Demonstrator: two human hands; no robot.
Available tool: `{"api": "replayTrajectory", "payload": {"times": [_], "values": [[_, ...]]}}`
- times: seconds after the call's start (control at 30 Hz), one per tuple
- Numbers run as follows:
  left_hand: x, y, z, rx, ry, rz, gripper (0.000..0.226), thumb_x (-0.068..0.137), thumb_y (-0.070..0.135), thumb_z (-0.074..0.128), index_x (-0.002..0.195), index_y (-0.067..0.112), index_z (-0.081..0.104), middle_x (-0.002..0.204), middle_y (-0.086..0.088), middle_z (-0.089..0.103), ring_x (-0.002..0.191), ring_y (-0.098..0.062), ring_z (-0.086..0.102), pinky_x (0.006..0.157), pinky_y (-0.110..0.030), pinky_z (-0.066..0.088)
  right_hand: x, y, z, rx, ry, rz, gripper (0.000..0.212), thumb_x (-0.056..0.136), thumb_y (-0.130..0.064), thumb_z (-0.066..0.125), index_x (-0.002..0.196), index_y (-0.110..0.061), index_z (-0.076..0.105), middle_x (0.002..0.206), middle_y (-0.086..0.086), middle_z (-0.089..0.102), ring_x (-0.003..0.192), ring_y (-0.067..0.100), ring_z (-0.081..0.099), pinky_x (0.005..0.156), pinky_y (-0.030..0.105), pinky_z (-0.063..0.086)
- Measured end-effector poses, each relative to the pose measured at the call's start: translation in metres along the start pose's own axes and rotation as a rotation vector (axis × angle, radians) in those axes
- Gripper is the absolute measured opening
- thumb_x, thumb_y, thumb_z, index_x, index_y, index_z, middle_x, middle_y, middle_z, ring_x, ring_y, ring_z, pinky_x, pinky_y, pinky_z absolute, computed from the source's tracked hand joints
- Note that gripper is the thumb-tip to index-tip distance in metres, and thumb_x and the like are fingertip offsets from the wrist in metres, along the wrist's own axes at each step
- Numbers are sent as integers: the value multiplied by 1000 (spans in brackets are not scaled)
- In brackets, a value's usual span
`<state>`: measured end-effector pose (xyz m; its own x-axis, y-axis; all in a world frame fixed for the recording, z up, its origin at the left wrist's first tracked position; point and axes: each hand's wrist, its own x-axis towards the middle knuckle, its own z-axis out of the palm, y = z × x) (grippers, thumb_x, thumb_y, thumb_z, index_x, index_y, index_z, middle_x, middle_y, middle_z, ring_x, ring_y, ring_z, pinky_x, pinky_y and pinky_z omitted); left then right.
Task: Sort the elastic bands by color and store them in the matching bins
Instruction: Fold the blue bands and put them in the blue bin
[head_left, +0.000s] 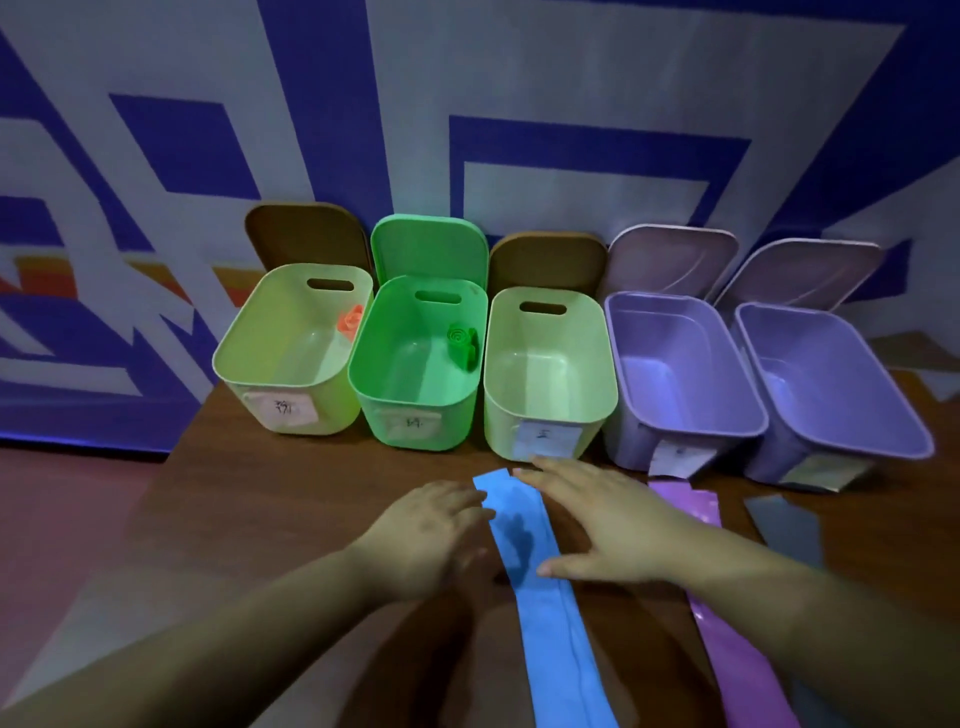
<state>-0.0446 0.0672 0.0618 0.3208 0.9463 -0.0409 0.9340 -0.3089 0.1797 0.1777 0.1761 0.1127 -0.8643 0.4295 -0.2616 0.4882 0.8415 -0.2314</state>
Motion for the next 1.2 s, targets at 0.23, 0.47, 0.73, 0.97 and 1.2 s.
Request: {"api": "replayTrajectory", "payload": {"times": [0.23, 0.47, 0.73, 0.97, 1.2], "values": [[48, -10, 56, -145, -165, -373, 99, 67, 68, 3, 149, 15, 22, 157, -7, 17, 143, -23, 20, 116, -31, 14, 33, 10, 62, 55, -115, 167, 79, 88, -60, 48, 152, -30, 10, 161, -3, 2, 147, 15, 5, 115, 30, 13], [67, -6, 106, -101, -41, -441, 89, 89, 67, 0, 146, 5, 30, 154, -14, 25, 141, -31, 28, 114, -44, 20, 53, 19, 141, 48, 76, 269, 81, 85, -72, 5, 151, -26, 14, 158, -3, 2, 147, 18, 3, 117, 38, 5], [57, -11, 128, -234, 294, -305, 81, 82, 63, 23, 143, 12, 38, 148, -6, 39, 139, -24, 31, 115, -34, 16, 52, 26, 167, 99, 315, 206, 75, 83, -66, 12, 150, -32, 16, 154, -16, -3, 142, 2, -6, 114, 26, -10], [79, -6, 122, -696, 527, -334, 40, 80, 16, 72, 117, 13, 59, 101, 1, 62, 94, -12, 59, 85, -15, 42, 51, 19, 168, 224, 403, 200, 58, 94, -51, 44, 144, -22, 38, 155, -4, 26, 146, 14, 13, 115, 23, 7], [67, 21, 123, -985, 728, -451, 39, 78, -5, 59, 107, 20, 58, 97, -3, 65, 87, -18, 63, 84, -29, 52, 35, -5, 181, 522, 869, 283, 20, 81, -18, 74, 99, -15, 67, 107, 0, 67, 104, 15, 61, 84, 16, 43]]}}
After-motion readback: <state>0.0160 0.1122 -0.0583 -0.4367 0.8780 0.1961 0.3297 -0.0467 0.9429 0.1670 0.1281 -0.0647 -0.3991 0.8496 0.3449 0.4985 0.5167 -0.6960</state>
